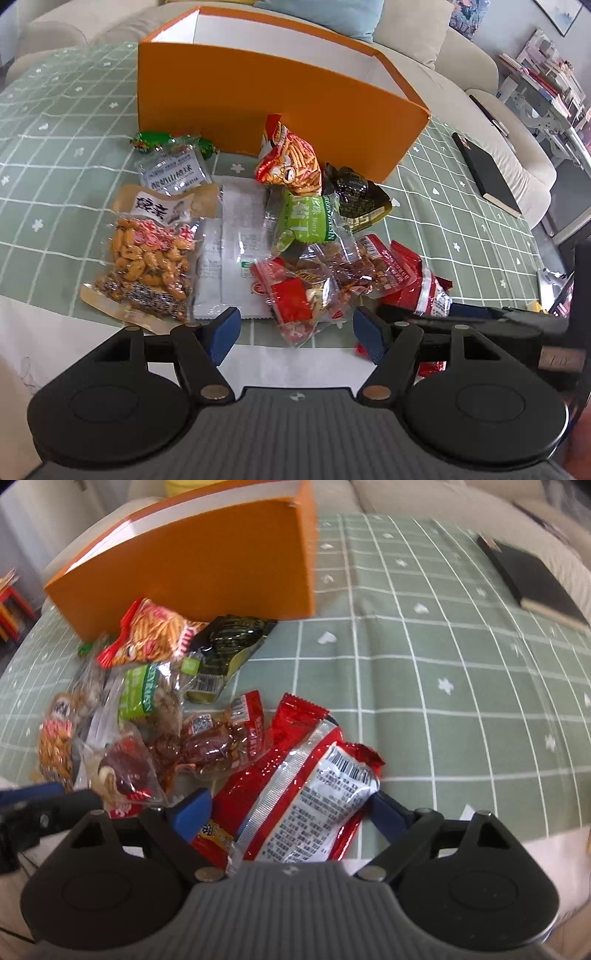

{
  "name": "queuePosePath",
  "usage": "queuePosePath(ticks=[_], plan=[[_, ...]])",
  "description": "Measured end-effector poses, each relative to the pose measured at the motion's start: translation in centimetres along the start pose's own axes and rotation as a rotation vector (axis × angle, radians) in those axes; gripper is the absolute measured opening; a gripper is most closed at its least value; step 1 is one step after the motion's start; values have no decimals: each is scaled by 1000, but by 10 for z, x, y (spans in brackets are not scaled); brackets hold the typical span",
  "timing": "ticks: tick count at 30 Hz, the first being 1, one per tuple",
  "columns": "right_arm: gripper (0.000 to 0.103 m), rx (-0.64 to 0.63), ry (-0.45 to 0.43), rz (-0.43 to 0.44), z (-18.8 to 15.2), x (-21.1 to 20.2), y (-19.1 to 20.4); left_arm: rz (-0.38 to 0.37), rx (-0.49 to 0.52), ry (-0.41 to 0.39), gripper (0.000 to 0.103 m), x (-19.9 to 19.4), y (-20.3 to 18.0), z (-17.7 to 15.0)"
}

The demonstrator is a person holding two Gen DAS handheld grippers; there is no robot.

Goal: Organize snacks
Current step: 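Grasp the red-and-white snack bag with the right tool while the left tool grasps a red candy packet, then carry both packets over the orange box and open both tools to drop them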

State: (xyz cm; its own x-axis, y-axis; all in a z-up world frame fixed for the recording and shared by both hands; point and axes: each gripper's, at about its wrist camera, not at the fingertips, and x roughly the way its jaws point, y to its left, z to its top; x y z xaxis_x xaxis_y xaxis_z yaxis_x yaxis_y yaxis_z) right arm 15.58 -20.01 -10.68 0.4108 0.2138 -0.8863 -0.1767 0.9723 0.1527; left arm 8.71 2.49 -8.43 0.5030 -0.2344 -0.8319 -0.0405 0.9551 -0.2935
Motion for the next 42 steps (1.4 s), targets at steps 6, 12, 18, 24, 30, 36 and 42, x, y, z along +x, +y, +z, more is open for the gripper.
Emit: queuePosePath(ticks=[6,12,18,24,30,36,42], plan=[[92,-33,-22,6,-1,2,-3,0,-15,14,82,15,-4,4],[98,-98,-30,-17,-7,5,7,21,-27,34,82,33,-5,7],[92,-106,-45,-33,-9,3,6,74,40,9,82,42,-16,9],[84,-96,-54,-30,-10,-1,4,90,94,-13,82,46,-22,6],[79,-89,-54,-20,-11,-5,2,90,84,-36,57,42,-16,8],[77,-74,-69,-43,-13,-15,-1,77,88,-64,52,31,-13,6],[77,-83,-144,-55,-14,-36,1,62,120,-112,52,11,-16,5]])
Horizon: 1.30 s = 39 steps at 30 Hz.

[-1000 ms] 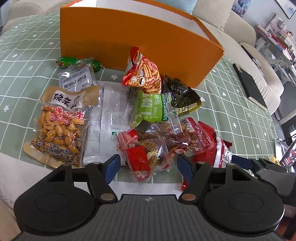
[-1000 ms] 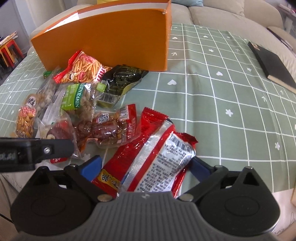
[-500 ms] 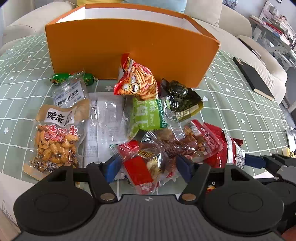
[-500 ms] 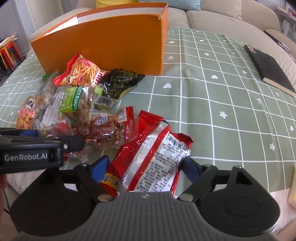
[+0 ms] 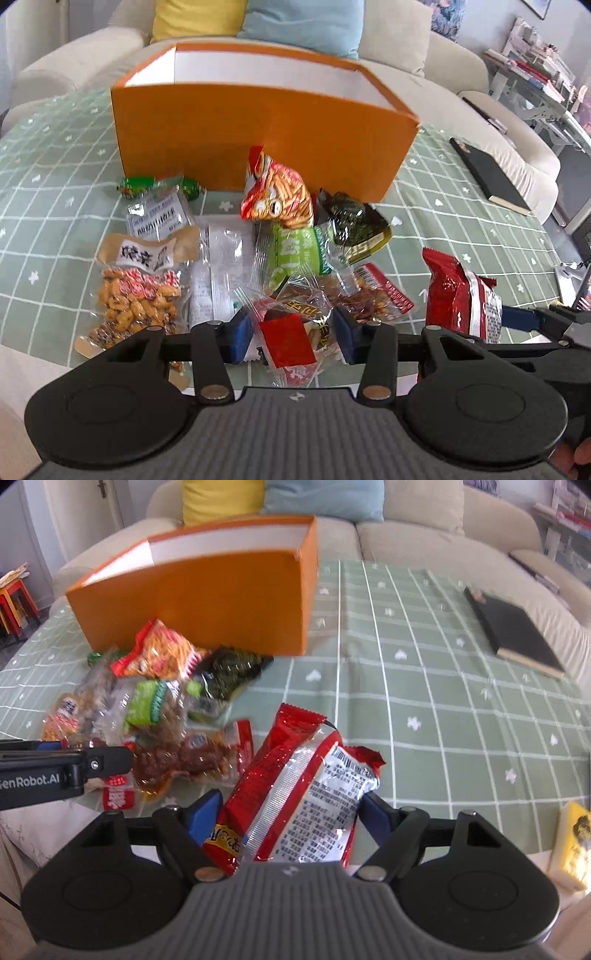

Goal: Organize snacks
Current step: 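Carry both packets over the orange box and open both tools to drop them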

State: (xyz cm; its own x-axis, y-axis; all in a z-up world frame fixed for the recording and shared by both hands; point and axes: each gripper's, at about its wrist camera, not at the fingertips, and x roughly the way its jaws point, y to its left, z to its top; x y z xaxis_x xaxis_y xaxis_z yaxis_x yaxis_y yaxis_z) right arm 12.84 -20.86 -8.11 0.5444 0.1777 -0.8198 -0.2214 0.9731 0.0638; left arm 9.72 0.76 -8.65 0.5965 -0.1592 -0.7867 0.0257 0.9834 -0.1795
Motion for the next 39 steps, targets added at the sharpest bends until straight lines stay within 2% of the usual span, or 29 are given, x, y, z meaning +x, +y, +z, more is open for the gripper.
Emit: queuePosePath(ticks=[5,11,17,22,30,39], plan=[[77,-69,-84,19,6,-20,11,5,4,-36,52,-18,3,5],[77,-145,-164,34,26,-40,23,54,4,-64,52,-36,11,19],[77,-178,-246,47,60,-56,33,104,28,-117,52,-51,19,45],[77,-203,-322,78,96,-64,45,142,52,-174,52,-61,27,79],[77,-182,-364,139,158,-47,59,183,88,-246,52,-61,34,130],[77,-190,-377,160,214,-11,89,237,171,-228,52,-26,45,169]])
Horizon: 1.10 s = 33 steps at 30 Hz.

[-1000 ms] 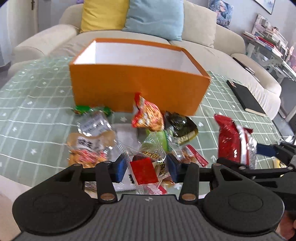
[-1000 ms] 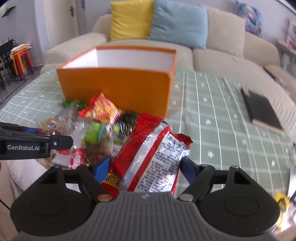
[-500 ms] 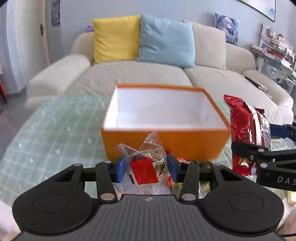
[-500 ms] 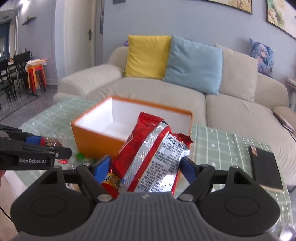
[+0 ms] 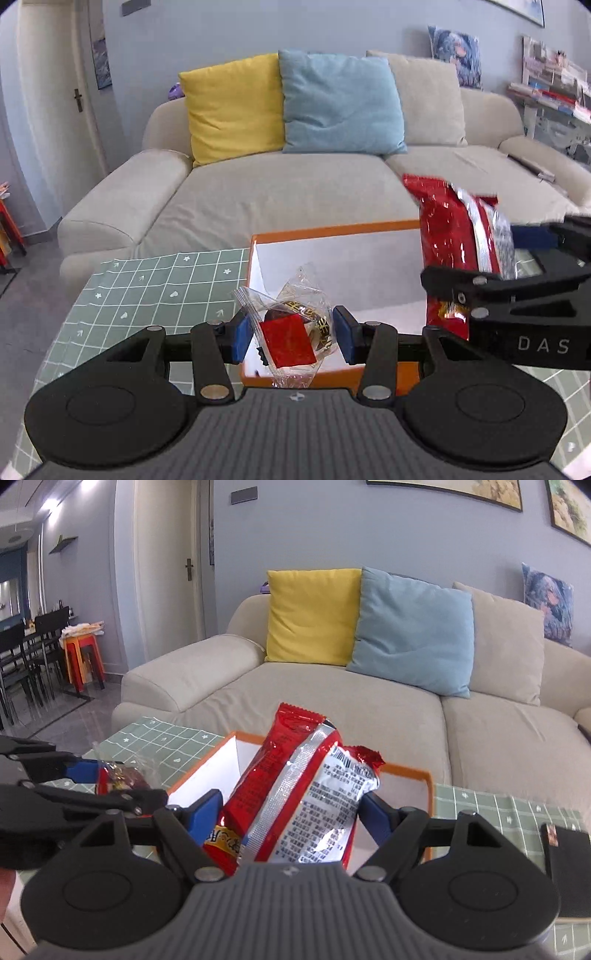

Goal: Organize snacks
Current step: 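Carry both packets over the orange box and open both tools to drop them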

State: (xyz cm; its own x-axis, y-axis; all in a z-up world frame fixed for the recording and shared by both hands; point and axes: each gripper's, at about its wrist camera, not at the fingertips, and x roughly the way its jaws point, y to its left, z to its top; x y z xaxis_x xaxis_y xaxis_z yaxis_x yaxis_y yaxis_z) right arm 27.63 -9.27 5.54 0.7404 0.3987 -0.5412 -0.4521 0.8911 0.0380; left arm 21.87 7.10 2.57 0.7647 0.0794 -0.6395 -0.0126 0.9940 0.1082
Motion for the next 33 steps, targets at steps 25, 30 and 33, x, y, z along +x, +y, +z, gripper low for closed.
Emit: queuePosePath(ticks=[25,30,33], plan=[[77,40,469,-13,-21,148,-6,98,224,253,53,106,-4,-2],[78,43,494,-7,-29,154,-7,130,259,253,54,109,-11,-4],[78,57,503,2,-30,156,-9,135,275,254,57,111,-12,-6]])
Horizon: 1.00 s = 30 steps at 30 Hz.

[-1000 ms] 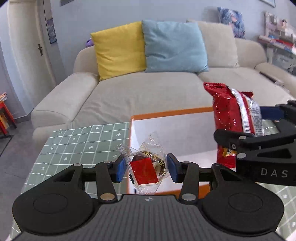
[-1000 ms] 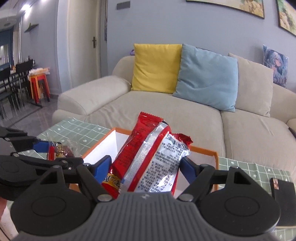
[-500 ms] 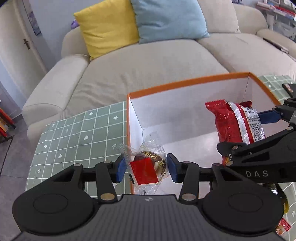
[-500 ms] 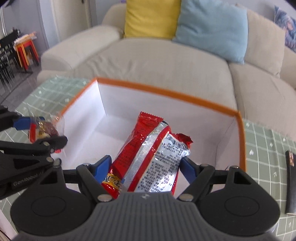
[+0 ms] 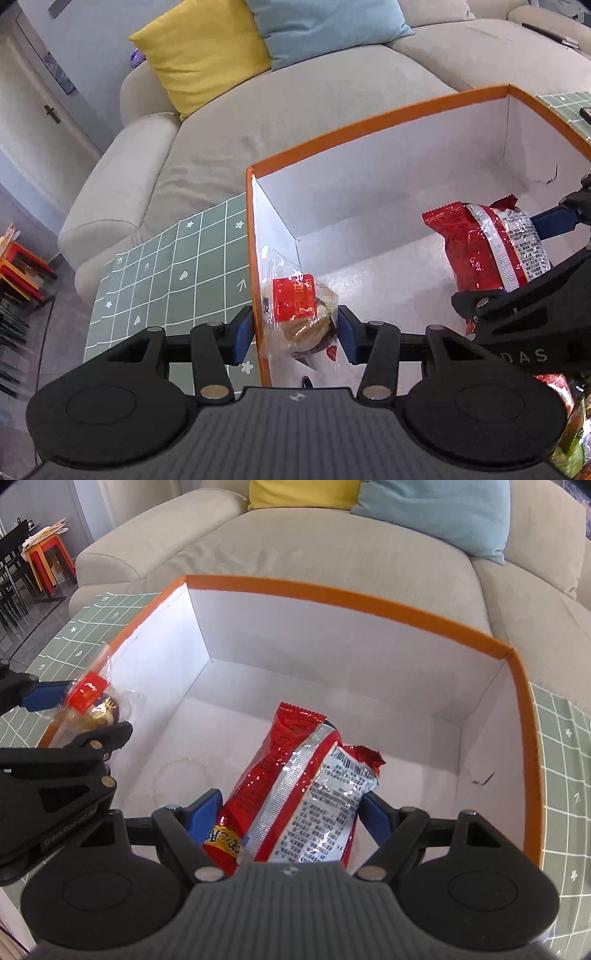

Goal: Organize snacks
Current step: 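Carry both packets over the orange box and open both tools to drop them, then withdraw both tools from the box back toward the snack pile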

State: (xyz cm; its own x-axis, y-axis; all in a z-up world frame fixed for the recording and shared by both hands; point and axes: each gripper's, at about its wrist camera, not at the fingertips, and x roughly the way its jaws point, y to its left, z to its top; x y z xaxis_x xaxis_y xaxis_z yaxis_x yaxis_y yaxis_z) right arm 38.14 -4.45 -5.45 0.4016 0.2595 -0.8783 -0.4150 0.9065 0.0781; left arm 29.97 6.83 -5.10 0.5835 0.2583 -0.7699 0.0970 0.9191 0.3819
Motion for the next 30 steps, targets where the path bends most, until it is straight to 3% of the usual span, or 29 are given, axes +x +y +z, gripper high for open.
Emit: queuePosePath(ticks=[7,10,15,19,23,30], plan=[[79,11,-19,-13,-3,-3,-4,12,12,0,63,0,-3,-1],[81,9,-27,-14,-4,-7,-3,9,-5,-11,71,-3,-3,-1],[82,27,-44,-34,-2,-15,-6,42,31,-61,81,-12,-6,-3],[85,45,-82,-46,0,-29,-7,42,36,-96,83,-25,-5,-3],[89,70,-150,-56,-3,-49,-7,50,-1,-145,83,-43,1,-5],[90,131,-300,-78,-22,-94,-8,85,-152,-224,83,-78,19,-21]])
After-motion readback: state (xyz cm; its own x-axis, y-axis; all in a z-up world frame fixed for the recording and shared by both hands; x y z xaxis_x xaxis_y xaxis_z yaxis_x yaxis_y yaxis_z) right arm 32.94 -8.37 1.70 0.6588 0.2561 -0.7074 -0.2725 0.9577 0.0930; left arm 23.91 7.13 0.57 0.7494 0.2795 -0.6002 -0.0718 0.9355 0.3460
